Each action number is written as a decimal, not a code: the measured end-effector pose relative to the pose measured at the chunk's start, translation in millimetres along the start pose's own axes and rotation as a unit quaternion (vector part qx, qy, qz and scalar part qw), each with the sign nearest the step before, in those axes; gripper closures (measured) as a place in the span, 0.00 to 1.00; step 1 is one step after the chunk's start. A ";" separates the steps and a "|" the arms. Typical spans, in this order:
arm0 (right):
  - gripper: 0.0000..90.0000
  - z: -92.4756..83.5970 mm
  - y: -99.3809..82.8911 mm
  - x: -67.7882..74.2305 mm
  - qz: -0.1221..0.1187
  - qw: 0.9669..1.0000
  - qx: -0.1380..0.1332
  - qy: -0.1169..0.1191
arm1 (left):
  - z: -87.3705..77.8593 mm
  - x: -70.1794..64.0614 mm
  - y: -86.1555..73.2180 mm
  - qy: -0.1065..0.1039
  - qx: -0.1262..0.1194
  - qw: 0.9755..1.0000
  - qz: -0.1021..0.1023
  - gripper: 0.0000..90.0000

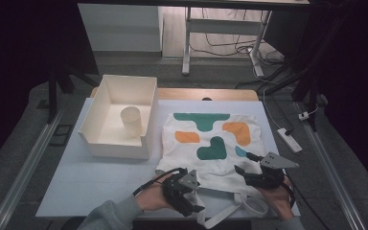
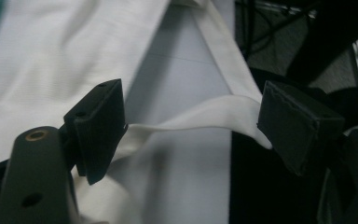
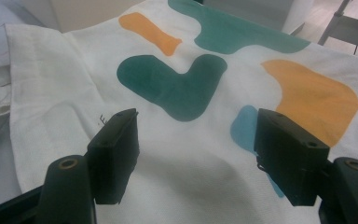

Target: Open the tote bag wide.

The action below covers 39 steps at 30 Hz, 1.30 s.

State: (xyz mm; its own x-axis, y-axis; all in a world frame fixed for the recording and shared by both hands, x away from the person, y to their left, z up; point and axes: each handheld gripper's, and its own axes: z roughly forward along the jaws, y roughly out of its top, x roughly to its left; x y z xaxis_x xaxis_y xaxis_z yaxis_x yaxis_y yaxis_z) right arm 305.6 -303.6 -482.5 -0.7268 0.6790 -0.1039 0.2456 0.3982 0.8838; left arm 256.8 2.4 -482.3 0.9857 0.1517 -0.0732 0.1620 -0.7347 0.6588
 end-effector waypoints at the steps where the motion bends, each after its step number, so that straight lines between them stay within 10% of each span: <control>1: 0.34 0.0 0.0 0.0 0.000 1.000 0.000 0.000 | 3.4 -1.7 0.1 -0.003 0.007 1.000 0.005 0.26; 12: 0.34 0.7 -0.9 -0.4 0.001 1.000 0.002 -0.001 | 34.6 -6.5 -6.8 0.002 0.086 0.996 0.031 0.51; 25: 0.35 0.2 -1.5 -0.6 0.001 1.000 0.003 -0.004 | 31.7 2.2 -11.8 0.025 0.081 0.996 0.016 0.91; 39: 0.35 -0.7 0.0 -0.6 0.000 1.000 -0.001 -0.004 | 9.9 7.5 -7.2 -0.002 0.020 1.000 0.005 0.94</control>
State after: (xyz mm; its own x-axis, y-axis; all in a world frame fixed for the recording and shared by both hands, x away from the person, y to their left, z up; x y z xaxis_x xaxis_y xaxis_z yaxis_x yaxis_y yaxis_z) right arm 305.6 -304.5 -482.1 -0.7212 0.6844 -0.1071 0.2445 0.3962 0.8850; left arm 263.5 2.3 -495.0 0.9873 0.1422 -0.0702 0.1545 -0.7617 0.6292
